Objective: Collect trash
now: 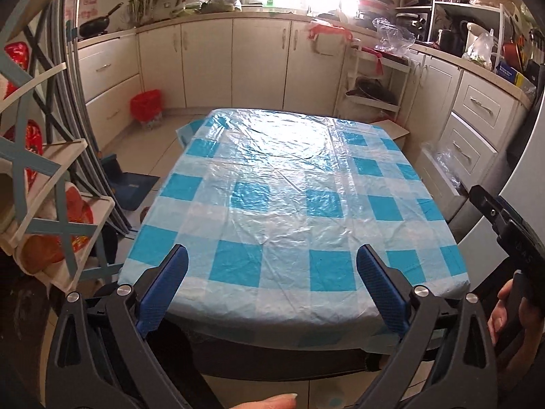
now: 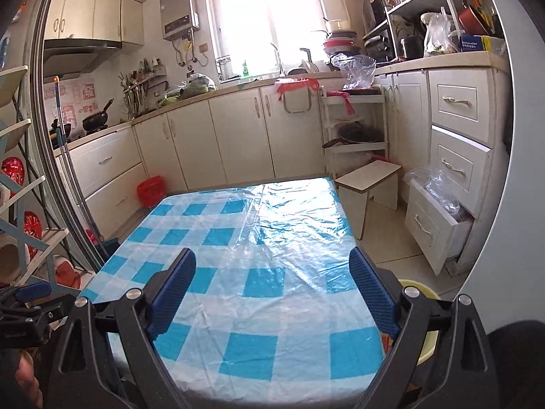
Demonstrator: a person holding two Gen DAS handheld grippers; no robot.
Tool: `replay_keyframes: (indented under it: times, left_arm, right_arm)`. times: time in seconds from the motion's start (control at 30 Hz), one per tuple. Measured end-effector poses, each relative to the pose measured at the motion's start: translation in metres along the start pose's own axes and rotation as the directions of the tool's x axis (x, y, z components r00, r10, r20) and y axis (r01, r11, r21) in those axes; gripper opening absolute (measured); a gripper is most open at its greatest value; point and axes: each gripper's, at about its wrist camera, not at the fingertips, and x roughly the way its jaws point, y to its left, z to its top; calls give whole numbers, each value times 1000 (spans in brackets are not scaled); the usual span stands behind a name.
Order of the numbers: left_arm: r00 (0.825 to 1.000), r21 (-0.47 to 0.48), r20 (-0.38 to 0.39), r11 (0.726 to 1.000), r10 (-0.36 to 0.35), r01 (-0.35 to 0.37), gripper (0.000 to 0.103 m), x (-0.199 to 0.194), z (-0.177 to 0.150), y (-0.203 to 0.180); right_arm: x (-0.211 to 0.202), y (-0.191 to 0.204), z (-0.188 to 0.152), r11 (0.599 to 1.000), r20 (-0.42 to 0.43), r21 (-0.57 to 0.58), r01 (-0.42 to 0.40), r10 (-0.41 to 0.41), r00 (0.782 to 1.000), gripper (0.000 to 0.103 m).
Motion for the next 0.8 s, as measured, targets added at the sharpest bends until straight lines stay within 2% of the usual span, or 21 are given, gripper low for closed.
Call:
replay_keyframes:
  times: [0.3,0.8]
  left_arm:
    - [998,0,29,999,52,-52,95,-7,-1,7]
    - [997,19,24,998,67,-67,95,-8,-4,2]
  right_arm:
    - [5,3,-5,1000,-11,3,28,-28,1000,88]
    - [2,9,-10,999,-5,-10,30,-30,1000,90]
